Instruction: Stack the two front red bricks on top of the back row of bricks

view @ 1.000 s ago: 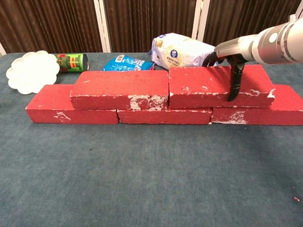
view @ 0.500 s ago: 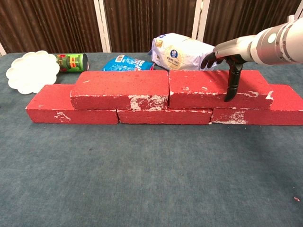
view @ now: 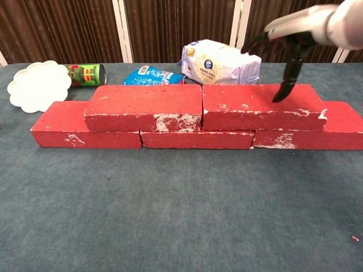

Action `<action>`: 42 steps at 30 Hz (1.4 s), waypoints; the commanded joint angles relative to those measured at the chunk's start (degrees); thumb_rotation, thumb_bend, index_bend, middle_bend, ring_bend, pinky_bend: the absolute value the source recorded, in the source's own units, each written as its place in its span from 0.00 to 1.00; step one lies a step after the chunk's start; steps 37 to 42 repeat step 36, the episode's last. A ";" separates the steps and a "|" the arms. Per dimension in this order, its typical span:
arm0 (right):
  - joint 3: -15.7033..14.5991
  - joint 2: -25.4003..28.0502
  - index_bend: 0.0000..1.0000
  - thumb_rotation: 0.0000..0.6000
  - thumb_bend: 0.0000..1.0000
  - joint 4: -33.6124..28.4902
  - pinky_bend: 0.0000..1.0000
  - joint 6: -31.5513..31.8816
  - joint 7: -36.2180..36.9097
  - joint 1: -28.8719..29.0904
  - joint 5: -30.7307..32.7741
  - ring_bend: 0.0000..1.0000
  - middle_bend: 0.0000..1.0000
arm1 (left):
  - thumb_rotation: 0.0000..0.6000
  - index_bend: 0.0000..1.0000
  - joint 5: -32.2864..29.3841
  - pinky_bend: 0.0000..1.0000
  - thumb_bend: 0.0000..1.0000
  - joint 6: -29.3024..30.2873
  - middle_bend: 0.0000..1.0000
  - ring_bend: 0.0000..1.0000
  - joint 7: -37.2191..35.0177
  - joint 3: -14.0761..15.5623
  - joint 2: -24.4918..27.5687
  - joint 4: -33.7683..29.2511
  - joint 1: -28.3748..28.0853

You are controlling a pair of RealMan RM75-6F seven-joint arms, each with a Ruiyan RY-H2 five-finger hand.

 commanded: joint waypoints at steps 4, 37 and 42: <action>-9.17 11.69 0.16 1.00 0.00 -12.49 0.00 19.38 10.81 -22.55 -38.85 0.07 0.14 | 1.00 0.00 1.13 0.06 0.23 1.13 0.00 0.00 -0.79 0.04 -0.01 0.24 0.39; -13.69 -7.98 0.15 1.00 0.00 25.92 0.00 37.32 31.70 -54.36 -69.59 0.07 0.14 | 1.00 0.00 6.16 0.06 0.24 1.98 0.00 0.00 -2.93 1.02 -0.95 2.65 0.31; -13.69 -7.98 0.15 1.00 0.00 25.92 0.00 37.32 31.70 -54.36 -69.59 0.07 0.14 | 1.00 0.00 6.16 0.06 0.24 1.98 0.00 0.00 -2.93 1.02 -0.95 2.65 0.31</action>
